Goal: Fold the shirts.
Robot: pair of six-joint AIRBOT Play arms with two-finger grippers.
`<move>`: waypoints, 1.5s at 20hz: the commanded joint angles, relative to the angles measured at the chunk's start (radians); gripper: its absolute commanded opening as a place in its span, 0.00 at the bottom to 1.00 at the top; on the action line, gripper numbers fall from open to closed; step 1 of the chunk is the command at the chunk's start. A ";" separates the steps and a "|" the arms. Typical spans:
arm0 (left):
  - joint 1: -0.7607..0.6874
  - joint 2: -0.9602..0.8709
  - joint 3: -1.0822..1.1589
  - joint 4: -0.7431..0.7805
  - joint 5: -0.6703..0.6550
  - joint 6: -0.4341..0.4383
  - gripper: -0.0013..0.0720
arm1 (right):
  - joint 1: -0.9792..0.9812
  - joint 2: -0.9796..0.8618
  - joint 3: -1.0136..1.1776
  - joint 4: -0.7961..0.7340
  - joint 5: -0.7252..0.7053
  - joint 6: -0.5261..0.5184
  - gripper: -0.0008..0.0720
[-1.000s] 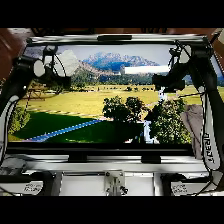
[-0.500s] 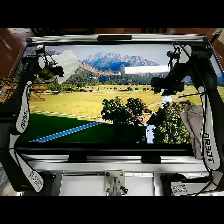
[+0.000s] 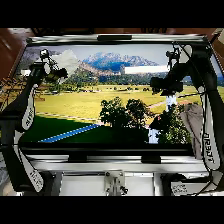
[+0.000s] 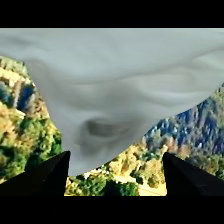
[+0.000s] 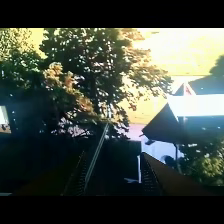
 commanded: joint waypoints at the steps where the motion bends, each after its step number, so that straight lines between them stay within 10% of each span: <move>1: 0.005 -0.012 0.000 -0.004 0.028 -0.015 0.90 | 0.000 0.000 0.000 0.016 0.009 -0.002 0.63; 17: 0.037 -0.052 0.000 -0.004 0.028 -0.126 0.83 | 0.000 0.000 0.000 0.016 0.046 -0.008 0.63; 24: 0.037 -0.060 0.000 -0.005 0.056 -0.135 0.06 | 0.000 0.000 0.000 0.017 0.053 -0.008 0.63; 30: 0.023 0.030 0.000 -0.029 0.127 -0.134 0.06 | 0.000 0.000 0.000 0.015 0.055 -0.028 0.63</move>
